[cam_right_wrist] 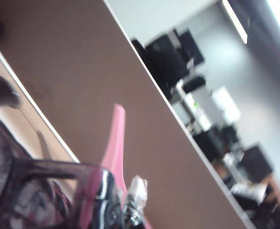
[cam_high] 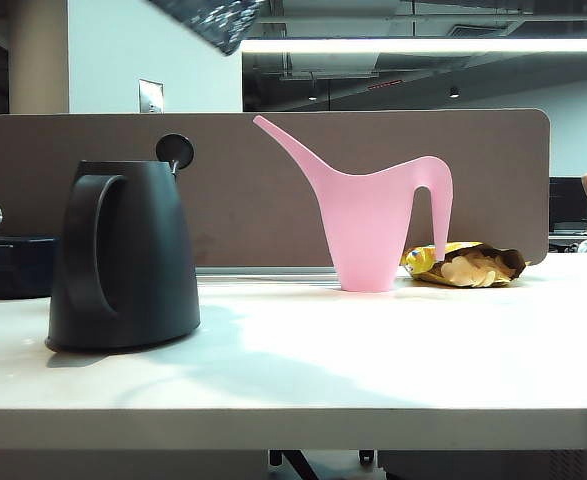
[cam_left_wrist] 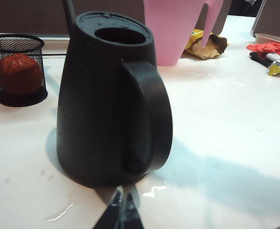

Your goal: Pour the water from the cup into the kettle.

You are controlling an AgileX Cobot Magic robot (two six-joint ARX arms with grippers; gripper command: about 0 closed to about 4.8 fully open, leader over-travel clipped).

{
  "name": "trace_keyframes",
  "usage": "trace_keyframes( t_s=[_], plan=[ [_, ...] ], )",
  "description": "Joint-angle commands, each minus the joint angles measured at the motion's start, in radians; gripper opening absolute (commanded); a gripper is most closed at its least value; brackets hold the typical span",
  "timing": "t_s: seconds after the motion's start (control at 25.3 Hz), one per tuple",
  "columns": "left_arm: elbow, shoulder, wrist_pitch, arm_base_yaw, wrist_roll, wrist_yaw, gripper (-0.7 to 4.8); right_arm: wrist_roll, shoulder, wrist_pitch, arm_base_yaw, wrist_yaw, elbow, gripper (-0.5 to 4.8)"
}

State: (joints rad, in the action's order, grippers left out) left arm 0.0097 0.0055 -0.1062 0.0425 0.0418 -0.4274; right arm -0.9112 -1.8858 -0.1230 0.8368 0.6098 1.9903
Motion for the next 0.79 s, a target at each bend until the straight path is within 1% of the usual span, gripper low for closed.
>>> trace_keyframes(
  t_s=[0.04,0.16,0.2,0.36,0.43,0.55,0.79],
  plan=[
    [0.003,0.001,0.019,0.000,0.000,-0.004,-0.05,0.207,0.052,-0.098,-0.052,0.007,0.007,-0.06],
    [0.003,0.001,0.019,0.000,0.000,-0.003,-0.05,0.355,0.094,-0.204,-0.110,-0.031,0.004,-0.06],
    [0.003,0.001,0.020,0.000,0.000,-0.003,-0.05,0.461,0.123,-0.259,-0.156,-0.065,-0.010,-0.06],
    [0.003,0.001,0.037,0.000,0.000,-0.003,-0.05,0.633,0.189,-0.285,-0.243,-0.135,-0.087,-0.06],
    [0.003,0.001,0.050,0.000,0.000,-0.003,-0.05,0.684,0.230,-0.275,-0.280,-0.163,-0.153,-0.06],
    [0.003,0.001,0.056,0.000,0.000,-0.003,-0.05,0.727,0.296,-0.230,-0.319,-0.206,-0.274,-0.06],
    [0.003,0.001,0.056,0.000,0.000,-0.003,-0.05,0.803,0.413,-0.016,-0.352,-0.267,-0.566,-0.06]
  ],
)
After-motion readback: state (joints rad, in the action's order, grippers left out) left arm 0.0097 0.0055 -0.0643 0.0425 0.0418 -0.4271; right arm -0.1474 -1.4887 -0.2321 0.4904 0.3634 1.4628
